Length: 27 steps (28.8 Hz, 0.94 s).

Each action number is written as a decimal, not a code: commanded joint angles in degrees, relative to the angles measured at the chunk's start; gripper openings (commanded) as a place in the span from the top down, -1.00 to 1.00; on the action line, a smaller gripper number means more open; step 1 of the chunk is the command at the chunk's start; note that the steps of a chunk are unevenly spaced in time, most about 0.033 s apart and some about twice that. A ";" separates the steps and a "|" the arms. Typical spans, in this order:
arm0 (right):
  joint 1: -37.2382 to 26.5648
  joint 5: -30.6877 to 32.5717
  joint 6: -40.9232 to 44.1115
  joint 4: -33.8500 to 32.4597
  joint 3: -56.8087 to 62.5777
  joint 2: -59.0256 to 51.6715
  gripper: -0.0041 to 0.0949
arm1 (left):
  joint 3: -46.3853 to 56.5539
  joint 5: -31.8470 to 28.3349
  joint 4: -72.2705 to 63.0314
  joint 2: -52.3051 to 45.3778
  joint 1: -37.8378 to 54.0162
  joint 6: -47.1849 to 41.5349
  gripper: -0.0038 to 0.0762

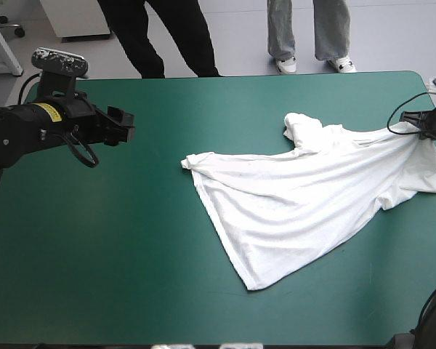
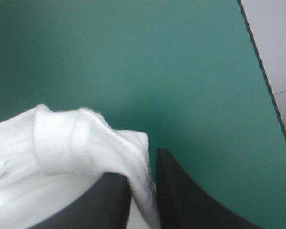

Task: Fold the cloth

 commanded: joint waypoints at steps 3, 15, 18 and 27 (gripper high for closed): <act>-2.61 2.61 -5.09 5.46 -2.17 -6.61 -0.39 | -1.74 -0.90 -0.93 -1.34 -0.01 0.02 -0.37; 0.54 12.05 -13.44 18.84 1.67 -28.48 -0.38 | -1.78 0.26 2.18 5.15 -0.01 7.37 -0.37; 5.64 12.16 -13.44 17.06 4.87 -33.84 -0.38 | -1.87 0.23 1.81 9.39 -0.01 9.90 -0.37; 29.90 12.68 -8.74 3.28 17.02 -42.96 -0.36 | -1.87 -4.96 -6.95 19.43 -0.01 21.22 -0.37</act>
